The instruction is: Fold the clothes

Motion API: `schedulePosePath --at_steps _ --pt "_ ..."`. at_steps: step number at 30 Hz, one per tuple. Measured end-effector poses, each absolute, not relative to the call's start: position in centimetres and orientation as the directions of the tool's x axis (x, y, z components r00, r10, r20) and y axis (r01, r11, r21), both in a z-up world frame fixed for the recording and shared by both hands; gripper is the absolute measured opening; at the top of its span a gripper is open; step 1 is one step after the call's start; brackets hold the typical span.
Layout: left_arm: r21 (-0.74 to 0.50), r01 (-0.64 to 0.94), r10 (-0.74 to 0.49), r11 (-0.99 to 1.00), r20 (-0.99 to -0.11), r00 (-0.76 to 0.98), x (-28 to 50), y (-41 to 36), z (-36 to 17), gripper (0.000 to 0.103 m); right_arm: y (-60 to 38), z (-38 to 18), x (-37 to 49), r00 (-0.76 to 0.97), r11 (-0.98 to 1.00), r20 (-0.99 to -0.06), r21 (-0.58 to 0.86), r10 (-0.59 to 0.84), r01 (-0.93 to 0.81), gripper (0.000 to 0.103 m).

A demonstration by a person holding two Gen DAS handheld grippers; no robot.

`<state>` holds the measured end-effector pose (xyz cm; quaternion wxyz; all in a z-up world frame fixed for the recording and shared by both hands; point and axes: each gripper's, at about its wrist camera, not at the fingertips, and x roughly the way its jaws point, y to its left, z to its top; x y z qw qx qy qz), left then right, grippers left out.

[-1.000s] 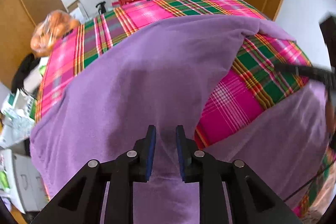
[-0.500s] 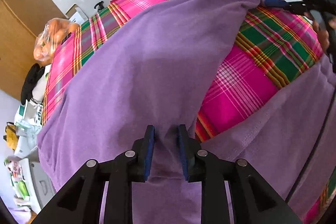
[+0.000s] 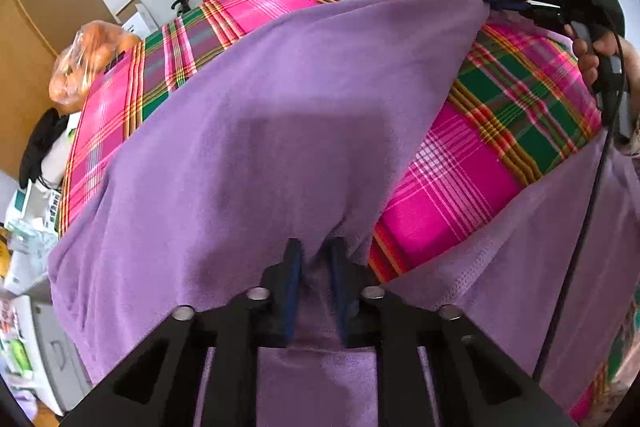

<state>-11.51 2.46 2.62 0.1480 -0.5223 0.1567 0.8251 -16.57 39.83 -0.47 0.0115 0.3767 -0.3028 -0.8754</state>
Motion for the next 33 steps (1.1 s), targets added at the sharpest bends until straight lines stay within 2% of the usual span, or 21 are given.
schedulePosePath --at_steps 5,14,17,20,23,26,28,29,33 --pt "0.016 -0.385 0.149 -0.923 -0.907 -0.394 -11.6 1.0 3.3 0.005 39.3 3.1 -15.8 -0.777 -0.888 -0.616 0.422 -0.134 -0.181 0.002" --pt "-0.062 -0.368 0.217 -0.928 -0.893 -0.395 -11.6 0.0 3.7 0.005 35.1 0.1 -14.5 -0.635 -0.899 -0.720 0.428 -0.278 -0.091 0.005" --pt "-0.086 -0.356 0.234 -0.931 -0.886 -0.399 -10.5 -0.8 4.0 0.005 33.4 -1.2 -13.8 -0.584 -0.895 -0.738 0.444 -0.337 -0.045 0.014" --pt "-0.099 -0.345 0.240 -0.933 -0.887 -0.396 -10.2 -1.2 4.0 0.005 31.9 -2.0 -14.1 -0.555 -0.886 -0.739 0.464 -0.381 -0.010 0.032" --pt "-0.099 -0.346 0.240 -0.933 -0.887 -0.394 -10.1 -1.2 3.9 0.005 31.1 -2.5 -14.8 -0.560 -0.869 -0.724 0.494 -0.403 -0.013 0.036" --pt "-0.105 -0.342 0.244 -0.934 -0.887 -0.391 -10.2 -1.3 3.8 0.005 31.2 -2.7 -15.7 -0.569 -0.839 -0.701 0.543 -0.430 -0.035 0.036" --pt "-0.109 -0.336 0.244 -0.935 -0.889 -0.389 -10.3 -1.4 3.8 0.005 31.4 -2.3 -15.3 -0.573 -0.832 -0.696 0.552 -0.432 -0.043 0.024" --pt "-0.111 -0.334 0.243 -0.936 -0.889 -0.387 -10.4 -1.5 3.7 0.005 31.5 -2.1 -15.2 -0.575 -0.829 -0.694 0.557 -0.433 -0.047 0.008" --pt "-0.109 -0.332 0.242 -0.937 -0.888 -0.390 -10.2 -1.4 3.8 0.005 32.0 -1.3 -14.5 -0.584 -0.816 -0.684 0.575 -0.437 -0.063 0.006"
